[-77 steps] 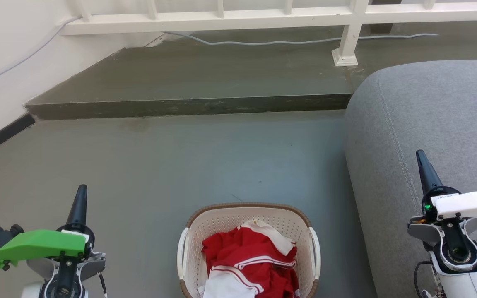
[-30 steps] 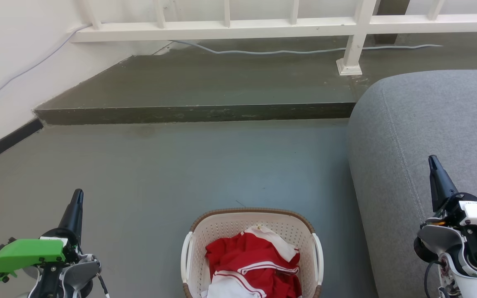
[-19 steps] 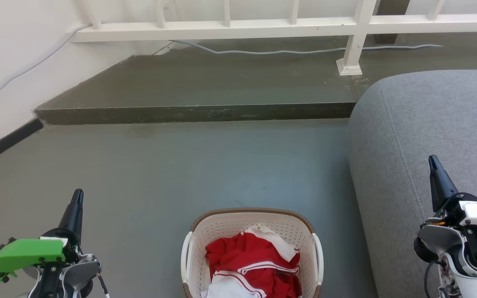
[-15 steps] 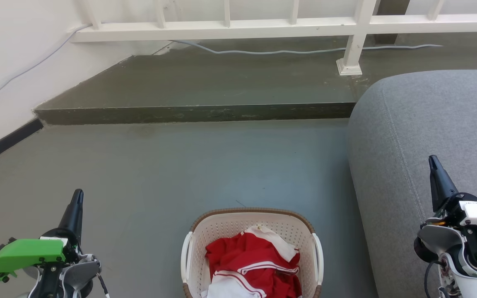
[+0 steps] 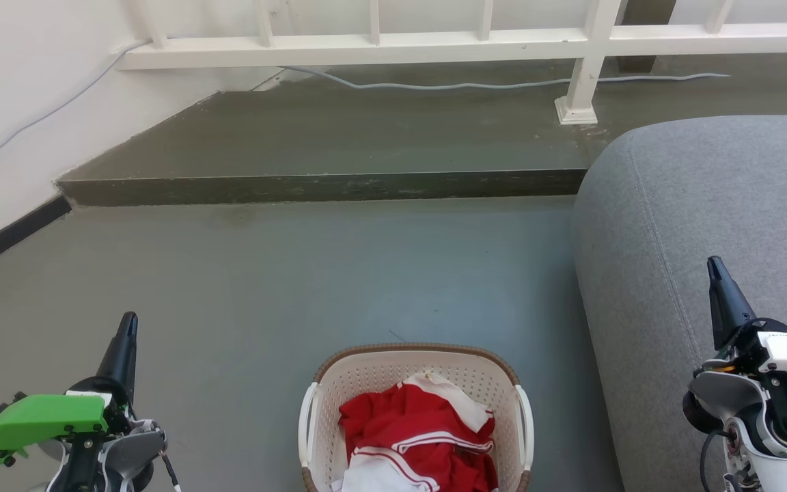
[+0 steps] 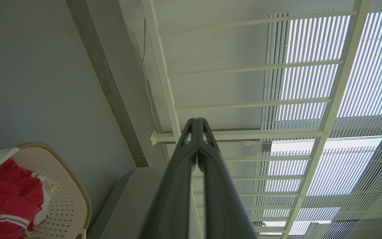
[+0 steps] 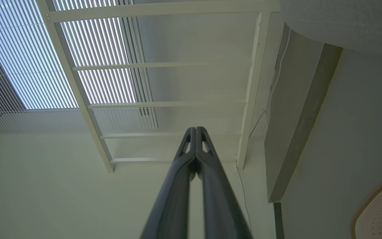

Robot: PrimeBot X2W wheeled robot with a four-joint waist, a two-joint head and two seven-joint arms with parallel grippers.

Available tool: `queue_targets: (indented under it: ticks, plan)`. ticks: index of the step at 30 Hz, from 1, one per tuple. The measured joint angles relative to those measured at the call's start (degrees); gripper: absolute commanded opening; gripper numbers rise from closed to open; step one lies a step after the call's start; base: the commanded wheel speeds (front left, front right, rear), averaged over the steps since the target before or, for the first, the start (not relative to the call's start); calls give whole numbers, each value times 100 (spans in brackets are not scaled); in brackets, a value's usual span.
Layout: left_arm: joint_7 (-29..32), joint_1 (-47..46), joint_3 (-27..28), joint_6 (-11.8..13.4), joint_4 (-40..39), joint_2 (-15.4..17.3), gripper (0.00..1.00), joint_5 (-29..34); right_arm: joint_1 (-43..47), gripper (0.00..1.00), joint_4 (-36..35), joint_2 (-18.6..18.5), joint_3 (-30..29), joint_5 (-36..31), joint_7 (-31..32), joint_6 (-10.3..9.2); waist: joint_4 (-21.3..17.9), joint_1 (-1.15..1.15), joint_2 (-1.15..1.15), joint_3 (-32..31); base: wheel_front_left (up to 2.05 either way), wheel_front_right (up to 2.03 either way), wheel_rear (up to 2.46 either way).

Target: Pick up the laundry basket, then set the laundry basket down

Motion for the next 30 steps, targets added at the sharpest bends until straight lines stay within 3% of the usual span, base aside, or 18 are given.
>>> queue_targets:
  ticks: [30]
  plan:
    - [0,1,0,0,-1,0,0,0,1,0,0,9,-4,0,1,0,0,0,0,0,0,0,0]
